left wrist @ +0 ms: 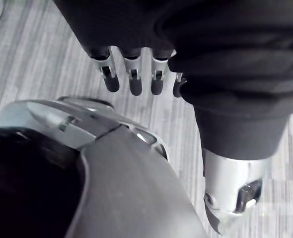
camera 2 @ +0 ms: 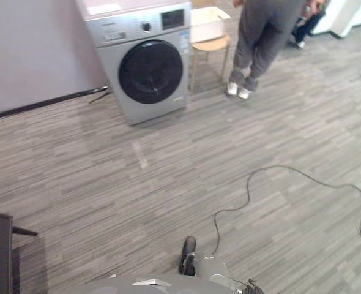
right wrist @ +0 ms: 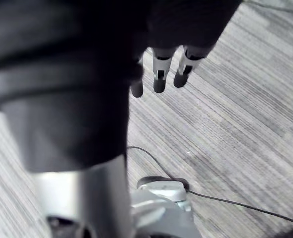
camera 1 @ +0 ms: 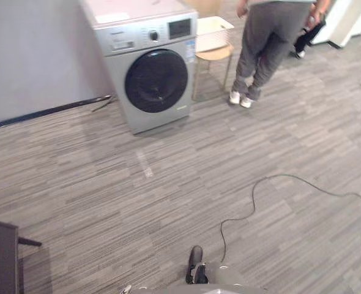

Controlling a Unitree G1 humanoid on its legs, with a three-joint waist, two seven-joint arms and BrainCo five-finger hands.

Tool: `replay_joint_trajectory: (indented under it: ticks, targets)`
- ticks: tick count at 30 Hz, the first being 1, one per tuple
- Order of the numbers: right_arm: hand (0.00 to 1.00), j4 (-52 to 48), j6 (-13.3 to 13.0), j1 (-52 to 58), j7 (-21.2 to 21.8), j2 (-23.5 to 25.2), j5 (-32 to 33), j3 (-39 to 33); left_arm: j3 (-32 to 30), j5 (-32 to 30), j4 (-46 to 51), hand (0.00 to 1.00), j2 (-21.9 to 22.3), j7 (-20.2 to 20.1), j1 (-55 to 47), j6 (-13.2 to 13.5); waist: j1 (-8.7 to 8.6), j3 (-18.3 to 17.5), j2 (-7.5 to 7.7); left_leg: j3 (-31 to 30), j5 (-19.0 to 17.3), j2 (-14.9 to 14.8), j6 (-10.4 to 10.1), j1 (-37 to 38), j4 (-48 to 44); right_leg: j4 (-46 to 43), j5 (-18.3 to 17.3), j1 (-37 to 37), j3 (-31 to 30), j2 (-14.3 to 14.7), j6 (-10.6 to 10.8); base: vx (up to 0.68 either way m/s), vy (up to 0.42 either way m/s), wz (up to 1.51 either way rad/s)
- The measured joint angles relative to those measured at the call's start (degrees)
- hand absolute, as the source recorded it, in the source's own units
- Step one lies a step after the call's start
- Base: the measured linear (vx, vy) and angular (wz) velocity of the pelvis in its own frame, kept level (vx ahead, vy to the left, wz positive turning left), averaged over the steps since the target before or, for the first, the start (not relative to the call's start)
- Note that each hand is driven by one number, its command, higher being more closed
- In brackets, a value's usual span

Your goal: Organize washtable

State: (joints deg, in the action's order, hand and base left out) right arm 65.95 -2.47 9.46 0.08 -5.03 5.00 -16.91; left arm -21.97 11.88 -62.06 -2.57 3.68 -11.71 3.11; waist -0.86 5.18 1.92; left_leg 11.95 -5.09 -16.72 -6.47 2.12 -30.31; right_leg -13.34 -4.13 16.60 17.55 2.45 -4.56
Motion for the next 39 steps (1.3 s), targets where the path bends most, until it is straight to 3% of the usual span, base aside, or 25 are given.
replay_joint_trajectory:
  ticks: [1, 2, 3, 4, 5, 7, 10, 14, 15, 16, 17, 18, 19, 20, 21, 23, 27, 28, 29, 32, 33, 34, 35, 37, 39]
  targets:
    - [0.00, -0.04, -0.04, 0.57, 0.11, -0.78, 0.75, 0.97, 0.25, 1.25, 0.36, 0.00, 0.24, 0.08, -0.08, -0.09, 0.66, -0.10, -0.59, -4.70, -3.01, 4.28, -1.25, -1.23, -5.20, 3.05, -0.05, -1.88, -2.61, 2.40, -0.08, 0.10, -0.108, -1.81]
    - [0.00, -0.04, -0.01, 0.10, -0.06, -0.62, 0.87, 1.17, 2.08, 1.33, 1.43, 0.00, -0.03, 0.01, -0.17, 0.00, 1.02, -0.15, -0.94, -4.95, -5.78, 8.99, 1.27, -2.99, -7.14, 6.10, -1.24, -4.42, -4.06, 3.00, 1.87, 0.09, -0.030, -1.54]
    - [0.00, 0.00, 0.04, 0.05, -0.07, -0.89, 1.10, 0.65, 3.22, 1.33, 1.91, 0.00, 0.15, -0.04, 0.24, 0.12, 0.88, 0.03, -1.58, -4.15, -7.01, 9.82, 2.54, -4.17, -7.34, 3.93, -3.16, -4.43, -4.06, 3.09, 3.48, 0.04, 0.098, -1.04]
    - [0.00, -0.49, 0.13, 0.24, -0.08, -1.04, 2.36, 0.00, 4.20, 1.32, 4.07, 0.00, 0.13, -0.65, 0.35, 1.96, 0.48, 1.64, -0.31, -1.75, -11.04, 11.44, 1.98, -5.47, -8.36, -6.31, -5.88, -2.94, -7.83, 1.09, -0.69, -0.07, 0.106, -0.80]
    - [0.00, -0.32, 0.28, 0.25, -0.24, -0.71, 2.87, -0.66, 4.18, 1.34, 4.09, 0.00, -0.08, -0.99, 0.50, 2.34, 0.94, 1.87, -0.68, -1.89, -13.57, 11.77, 3.07, -6.20, -8.60, -7.12, -5.20, -3.95, -10.20, 2.67, -2.90, -0.07, 0.087, -1.02]
    - [0.00, -0.39, 0.11, 0.42, -0.65, -1.19, 2.86, -1.20, 3.31, 1.87, 3.77, 0.00, 1.17, -0.99, 0.44, 1.99, 1.42, 1.89, -1.87, -3.59, -15.67, 12.00, 4.40, -11.69, -9.24, -4.78, -5.17, -7.05, -14.64, 6.07, -2.21, -0.01, -0.065, -1.32]
    - [0.00, -0.96, -0.22, 0.47, -1.35, 0.13, 2.95, -2.06, 1.80, 3.08, 4.64, 0.00, 1.60, -0.99, 0.48, 2.39, 3.07, 2.12, -0.51, -10.14, -12.71, 14.06, 2.87, -16.70, 2.84, 0.53, -5.27, -12.38, -22.89, 7.45, -1.89, 0.13, -0.091, -1.84]
    - [0.00, -3.86, -0.93, 0.92, -1.27, 0.65, 2.90, -3.56, -0.47, 2.18, 3.78, 0.00, 2.87, -0.94, 0.34, 1.75, 3.22, 0.39, -2.17, -11.47, -5.68, 9.98, 2.74, -17.07, 7.75, -2.39, -6.49, -15.20, -28.76, 10.44, -2.14, 0.30, 0.033, -1.73]
    - [0.00, -5.50, -0.90, 1.86, -1.20, 1.45, 2.90, -3.55, -0.62, 1.58, 3.80, 0.00, 2.40, -1.02, 0.30, 1.31, 3.33, -0.40, -1.25, -9.58, -4.27, 9.58, 2.17, -14.99, 8.03, -5.08, -9.18, -15.38, -30.91, 10.73, -1.48, 0.42, 0.067, -1.49]
    - [0.00, -6.24, -0.98, 2.38, -1.17, 1.98, 2.90, -3.58, -0.54, 0.90, 3.79, 0.00, 1.80, -1.21, 0.23, 1.21, 3.25, -0.89, -0.56, -7.88, -3.56, 9.42, 2.34, -13.67, 8.94, -6.15, -10.78, -15.35, -30.57, 9.92, -0.08, 0.44, 0.073, -1.44]
    - [0.00, -7.87, -1.10, 3.45, -1.20, 3.28, 2.94, -3.77, -0.30, 0.04, 3.94, 0.00, 0.78, -1.38, 0.47, 1.06, 3.28, -1.29, 0.32, -3.94, -3.23, 9.05, 2.94, -10.01, 12.34, -12.28, -13.89, -13.31, -26.58, 6.77, 9.59, 0.41, 0.036, -1.59]
    - [0.00, -8.02, -1.20, 2.31, -0.96, 3.90, 3.01, -4.60, -0.02, -0.07, 3.80, 0.00, 0.09, -1.33, 0.60, 1.04, 3.25, -1.32, 1.33, 0.26, -3.63, 8.46, 3.20, -6.61, 14.65, -22.92, -12.06, -7.31, -20.06, 4.49, 13.03, 0.38, 0.043, -1.65]
    - [0.00, -8.08, -1.20, 1.93, -0.77, 3.95, 3.00, -4.88, 0.26, -0.23, 3.47, 0.00, -0.29, -1.30, 0.64, 0.91, 3.11, -1.03, 1.45, 2.05, -3.91, 8.36, 3.08, -4.82, 15.77, -27.41, -12.11, -5.23, -16.28, 2.72, 12.06, 0.29, 0.034, -1.54]
    - [0.00, -8.06, -1.17, 1.62, -0.58, 4.08, 3.01, -5.88, 1.81, -1.46, 2.61, 0.00, -0.89, -1.00, 0.95, 0.63, 2.61, -0.63, 0.88, 4.90, -4.38, 7.75, 2.38, -0.41, 17.85, -33.12, -13.27, -2.73, -9.36, -1.83, 8.28, 0.18, 0.068, -0.96]
    - [0.00, -7.89, -1.13, 1.85, -0.69, 4.00, 3.10, -6.36, 2.19, -1.71, 2.31, 0.00, -0.86, -0.93, 1.38, 0.56, 2.51, -0.35, 0.37, 6.08, -4.46, 7.36, 2.39, 1.98, 19.21, -33.60, -14.10, -2.39, -6.79, -3.82, 6.86, 0.14, 0.142, -0.95]
    - [0.00, -7.90, -1.22, 2.25, -0.74, 3.48, 5.36, -7.22, 4.78, -1.82, 1.60, 0.00, -0.30, -1.05, 4.79, 0.70, 1.25, -0.13, -1.68, 9.49, -5.11, 5.27, 1.46, 8.59, 25.37, -26.23, -13.90, 0.02, -1.23, -8.19, 6.60, -0.01, 0.234, -0.59]
    - [0.00, -7.21, -1.14, 1.91, -0.76, 3.99, 7.42, -9.51, 8.32, -2.31, -1.64, 0.00, 1.56, -2.44, 11.33, 1.00, 0.43, -0.01, -1.85, 11.99, -8.07, 3.24, -2.63, 13.23, 28.31, -1.10, -0.08, 4.96, -0.65, -11.26, 7.45, 0.01, 0.098, -0.37]
    - [0.00, -7.19, -1.01, 2.52, -0.73, 4.12, 7.43, -9.82, 8.26, -2.79, -2.01, 0.00, 3.02, -2.81, 11.58, 1.03, 0.10, 0.05, -1.96, 12.65, -9.51, 2.67, -1.45, 15.64, 28.43, 1.33, 6.09, 5.16, -1.76, -11.52, 8.34, 0.42, -0.238, -0.14]
    - [0.00, -7.22, -0.98, 3.41, -0.64, 3.92, 7.41, -9.67, 8.09, -3.78, -2.23, 0.00, 4.03, -3.16, 11.39, 1.09, -0.42, -0.06, -2.96, 12.35, -8.81, 0.82, 0.13, 17.43, 26.81, -3.38, 8.87, 5.42, -2.18, -10.62, 5.57, 0.52, -0.330, -0.06]
    - [0.00, -7.29, -0.88, 3.63, -0.08, 3.83, 7.41, -10.97, 7.74, -3.83, -1.11, 0.00, 6.04, -3.79, 11.63, 1.10, -0.57, 0.19, -3.81, 6.21, 0.05, -1.50, 0.79, 17.05, 20.97, -15.42, -1.67, 5.97, -1.22, -11.23, 2.23, 0.56, -0.487, 0.21]
    - [0.00, -7.22, -0.86, 3.39, 0.37, 3.79, 7.40, -12.10, 6.94, -3.43, -0.68, 0.00, 6.10, -4.10, 11.40, 1.10, -0.85, 0.29, -4.42, 0.45, 5.49, -3.82, 0.75, 13.06, 10.50, -16.81, -6.46, 3.06, -0.32, -9.97, 2.21, 0.45, -0.469, 0.19]
    - [0.00, -7.23, -0.86, 3.36, 0.46, 3.69, 7.40, -12.18, 6.28, -3.15, -0.56, 0.00, 6.05, -4.24, 11.36, 1.06, -0.95, 0.36, -4.59, -2.22, 8.89, -4.83, 1.03, 10.15, 4.32, -16.45, -7.78, 1.38, 0.09, -9.60, 1.97, 0.46, -0.463, 0.06]
    - [0.00, -7.16, -0.93, 2.77, 0.47, 3.21, 7.40, -11.95, 6.06, -2.67, -0.12, 0.00, 5.70, -4.30, 11.10, 1.09, -0.53, 1.12, -4.84, -7.17, 11.64, -5.70, 0.77, 3.67, -11.04, -14.78, -9.49, -2.51, 0.32, -7.90, 0.97, 0.34, -0.285, -0.19]
    - [0.00, -6.88, -1.05, 0.84, 0.47, 2.10, 7.40, -11.05, 6.16, -0.72, 1.41, 0.00, 4.72, -4.55, 10.43, 1.04, 0.12, 2.29, -5.94, -10.79, 6.61, -3.77, 0.31, -3.60, -29.50, -10.17, -10.95, -10.20, -1.15, -4.34, -0.78, 0.49, -0.292, -0.54]
    - [0.00, -6.56, -1.17, -0.47, 0.41, 0.95, 7.43, -7.64, 7.46, 1.57, 2.79, 0.00, 3.19, -4.32, 8.80, 1.62, 0.68, 2.52, -5.35, -10.68, -0.93, 1.99, 0.24, -10.40, -33.79, -4.53, -11.47, -17.13, -3.22, -3.07, -0.79, 0.50, -0.202, -0.70]
